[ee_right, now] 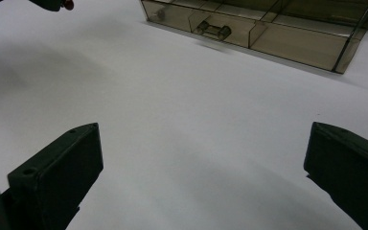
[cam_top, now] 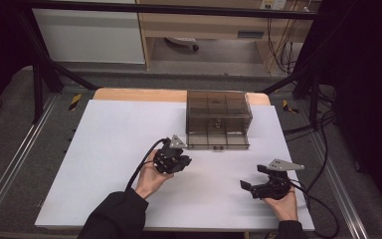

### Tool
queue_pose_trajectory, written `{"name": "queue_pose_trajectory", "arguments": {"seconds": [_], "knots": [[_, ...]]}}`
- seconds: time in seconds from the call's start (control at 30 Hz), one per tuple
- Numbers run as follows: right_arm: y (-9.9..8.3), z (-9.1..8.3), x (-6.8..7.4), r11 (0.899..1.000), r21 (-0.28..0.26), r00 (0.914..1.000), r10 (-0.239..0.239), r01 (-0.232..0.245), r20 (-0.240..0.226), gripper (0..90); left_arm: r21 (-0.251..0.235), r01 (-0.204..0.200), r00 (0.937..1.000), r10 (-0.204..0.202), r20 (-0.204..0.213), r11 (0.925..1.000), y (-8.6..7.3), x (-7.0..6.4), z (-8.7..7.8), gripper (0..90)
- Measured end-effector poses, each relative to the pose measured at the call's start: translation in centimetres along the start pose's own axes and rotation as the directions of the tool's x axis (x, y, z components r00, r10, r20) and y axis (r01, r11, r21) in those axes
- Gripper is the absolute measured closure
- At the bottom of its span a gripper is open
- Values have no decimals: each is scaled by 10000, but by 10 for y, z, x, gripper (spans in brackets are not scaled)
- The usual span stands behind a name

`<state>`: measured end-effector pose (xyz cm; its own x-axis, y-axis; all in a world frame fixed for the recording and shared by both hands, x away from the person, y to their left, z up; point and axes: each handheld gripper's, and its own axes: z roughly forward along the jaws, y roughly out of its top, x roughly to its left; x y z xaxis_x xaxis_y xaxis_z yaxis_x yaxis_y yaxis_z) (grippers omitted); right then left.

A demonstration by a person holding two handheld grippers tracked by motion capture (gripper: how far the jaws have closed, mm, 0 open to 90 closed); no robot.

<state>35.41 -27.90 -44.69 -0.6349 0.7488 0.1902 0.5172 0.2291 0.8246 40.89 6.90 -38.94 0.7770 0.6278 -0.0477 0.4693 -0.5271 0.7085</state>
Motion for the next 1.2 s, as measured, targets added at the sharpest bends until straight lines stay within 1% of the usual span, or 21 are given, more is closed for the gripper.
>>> {"name": "queue_pose_trajectory", "arguments": {"seconds": [0.17, 0.23, 0.53, 0.77, 0.9, 0.97, 1.03, 1.1, 1.2], "knots": [[0, 0, 0, 10000, 6, 10000, -22, 22, -17, 3, 12, 76, 9999, -76, -133, 10000, 10, 5, 4, 820], [0, 0, 0, 10000, 13, 10000, -14, 14, -18, 3, 16, 20, 9998, -20, -213, 10000, 15, 6, 7, 820], [0, 0, 0, 10000, 20, 10000, -6, 6, -22, 3, -31, 80, 9991, -81, -412, 10000, 30, 12, 15, 821], [0, 0, 0, 10000, -1, 10000, -8, 8, -25, 3, -39, 252, 9982, -253, -545, 9997, 35, 20, 22, 821], [0, 0, 0, 10000, 8, 10000, -35, 35, -22, 3, 23, 231, 9975, -229, -676, 9997, 37, 23, 28, 821], [0, 0, 0, 10000, 2, 10000, -20, 20, -17, 3, -72, 371, 9969, -375, -687, 9993, 39, 26, 31, 821], [0, 0, 0, 10000, -4, 10000, 8, -8, -27, 3, -63, 436, 9965, -440, -713, 9990, 40, 28, 33, 820], [0, 0, 0, 10000, 9, 10000, -34, 34, -26, 3, -64, 394, 9961, -398, -790, 9992, 42, 28, 37, 821], [0, 0, 0, 10000, 10, 10000, -36, 36, -20, 3, -12, 434, 9956, -434, -827, 9991, 44, 31, 41, 820]]}}
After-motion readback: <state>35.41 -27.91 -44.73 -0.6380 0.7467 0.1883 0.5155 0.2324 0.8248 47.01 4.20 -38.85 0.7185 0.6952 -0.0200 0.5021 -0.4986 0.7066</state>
